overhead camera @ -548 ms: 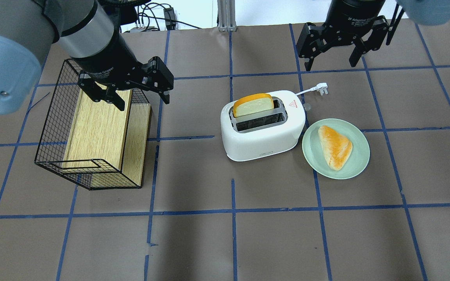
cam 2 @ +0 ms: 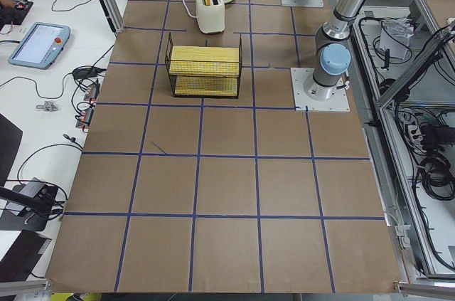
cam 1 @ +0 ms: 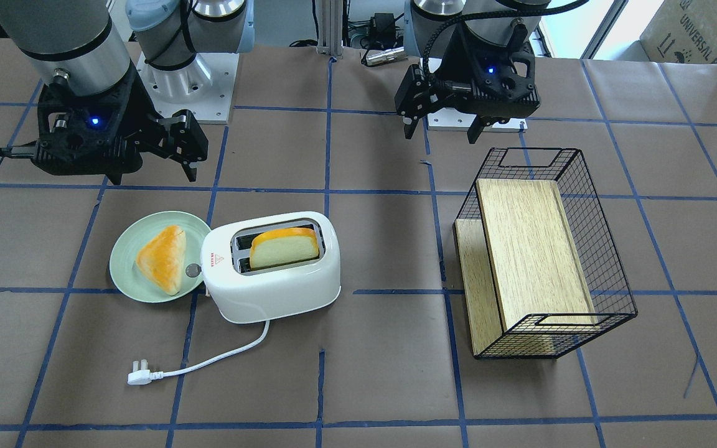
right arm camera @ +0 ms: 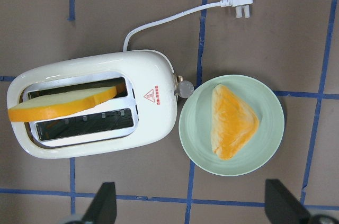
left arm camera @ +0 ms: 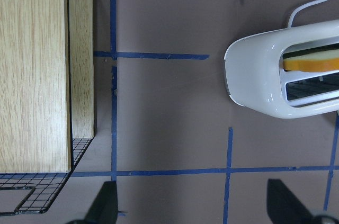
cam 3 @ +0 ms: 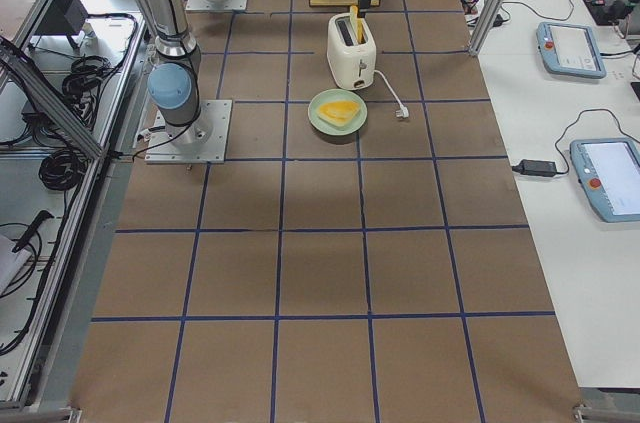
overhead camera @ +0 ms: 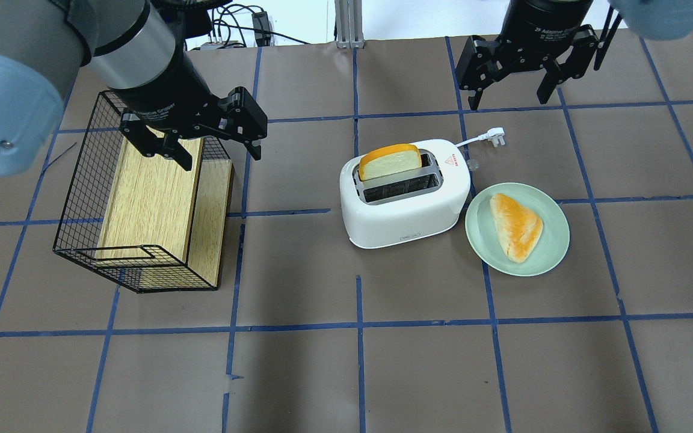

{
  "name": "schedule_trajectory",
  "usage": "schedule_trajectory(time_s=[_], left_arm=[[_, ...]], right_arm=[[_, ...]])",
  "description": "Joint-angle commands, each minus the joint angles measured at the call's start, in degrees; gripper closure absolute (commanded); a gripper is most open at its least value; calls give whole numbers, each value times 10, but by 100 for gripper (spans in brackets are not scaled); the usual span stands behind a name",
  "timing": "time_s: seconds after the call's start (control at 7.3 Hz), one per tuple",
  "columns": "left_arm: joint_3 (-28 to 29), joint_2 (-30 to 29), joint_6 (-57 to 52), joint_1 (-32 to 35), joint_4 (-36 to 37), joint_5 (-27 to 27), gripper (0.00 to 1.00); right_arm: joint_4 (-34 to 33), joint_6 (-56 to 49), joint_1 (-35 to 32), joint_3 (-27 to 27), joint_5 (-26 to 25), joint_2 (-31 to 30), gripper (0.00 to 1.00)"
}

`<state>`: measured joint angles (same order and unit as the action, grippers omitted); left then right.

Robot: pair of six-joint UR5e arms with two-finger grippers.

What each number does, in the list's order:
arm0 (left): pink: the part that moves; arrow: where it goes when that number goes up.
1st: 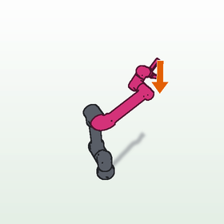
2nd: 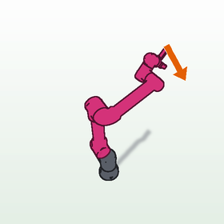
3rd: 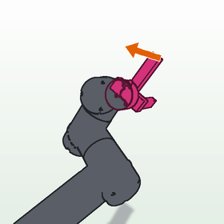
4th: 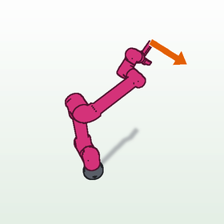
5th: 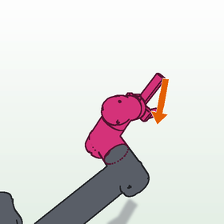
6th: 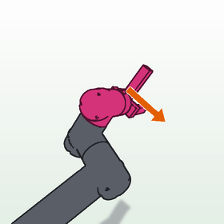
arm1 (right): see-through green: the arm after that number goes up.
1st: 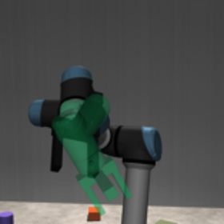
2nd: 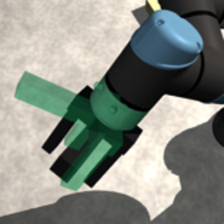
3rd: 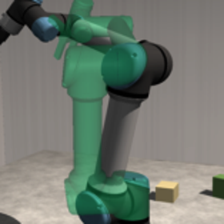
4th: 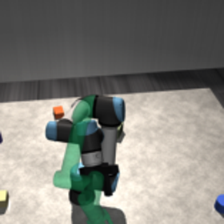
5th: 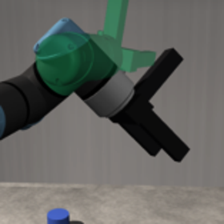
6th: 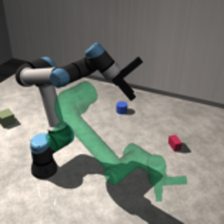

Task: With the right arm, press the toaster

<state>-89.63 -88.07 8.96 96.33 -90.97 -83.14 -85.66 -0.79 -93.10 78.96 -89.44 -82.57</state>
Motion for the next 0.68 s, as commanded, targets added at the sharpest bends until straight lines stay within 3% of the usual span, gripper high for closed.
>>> schedule_trajectory(time_s=[0.0,0.55], left_arm=[[0,0,0,0,0,0,0],[0,0,0,0,0,0,0]], right_arm=[[1,0,-1,1,0,0,0],[0,-6,-1,0,1,6,0]])
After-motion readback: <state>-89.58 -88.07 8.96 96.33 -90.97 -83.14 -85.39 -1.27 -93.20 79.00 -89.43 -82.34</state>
